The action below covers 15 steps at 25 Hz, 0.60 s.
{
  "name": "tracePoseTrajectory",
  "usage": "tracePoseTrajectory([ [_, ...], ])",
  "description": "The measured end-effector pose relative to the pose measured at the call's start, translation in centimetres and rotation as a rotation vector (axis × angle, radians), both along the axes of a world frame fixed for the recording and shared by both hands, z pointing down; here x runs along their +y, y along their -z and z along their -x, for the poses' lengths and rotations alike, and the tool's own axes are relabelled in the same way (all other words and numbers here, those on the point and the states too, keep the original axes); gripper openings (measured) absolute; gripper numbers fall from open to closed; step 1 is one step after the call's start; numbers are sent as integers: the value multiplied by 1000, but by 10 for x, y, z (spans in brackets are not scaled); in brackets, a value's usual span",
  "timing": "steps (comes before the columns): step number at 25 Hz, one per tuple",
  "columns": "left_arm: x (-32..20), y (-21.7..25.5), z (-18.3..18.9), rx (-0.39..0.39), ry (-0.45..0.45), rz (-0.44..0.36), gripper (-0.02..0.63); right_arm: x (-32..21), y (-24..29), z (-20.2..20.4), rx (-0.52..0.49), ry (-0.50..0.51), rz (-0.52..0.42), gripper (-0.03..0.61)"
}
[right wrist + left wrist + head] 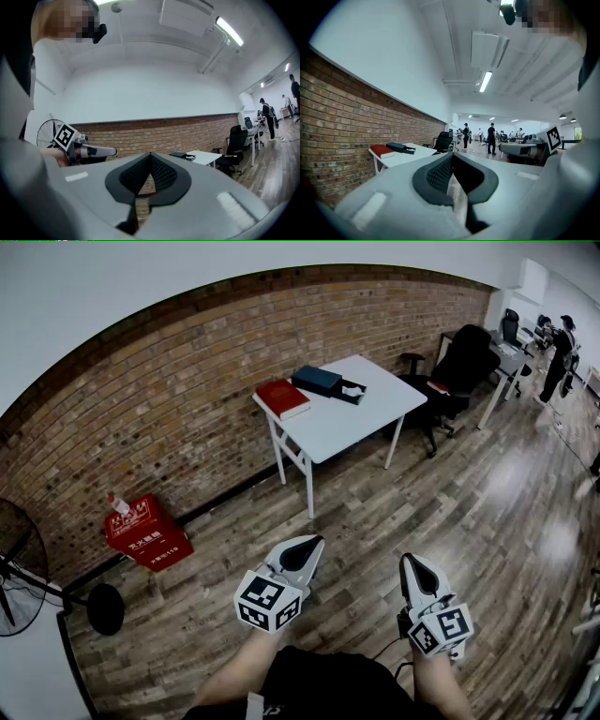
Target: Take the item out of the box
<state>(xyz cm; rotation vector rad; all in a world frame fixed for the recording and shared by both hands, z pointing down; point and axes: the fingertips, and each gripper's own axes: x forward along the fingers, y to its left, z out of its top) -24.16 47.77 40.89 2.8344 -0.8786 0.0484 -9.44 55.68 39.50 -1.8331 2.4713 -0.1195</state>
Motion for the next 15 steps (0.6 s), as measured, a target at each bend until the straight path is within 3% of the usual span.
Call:
tracePoseTrajectory([
  [6,-16,8,12,3,10,-1,6,-4,8,-25,16,-43,-13,-2],
  [9,-15,6,15,-40,-8,-15,6,6,14,-55,68,-79,-23,-2],
  [15,-15,0,21,-44,72,-13,6,36,13,-103,34,-168,-48,-2],
])
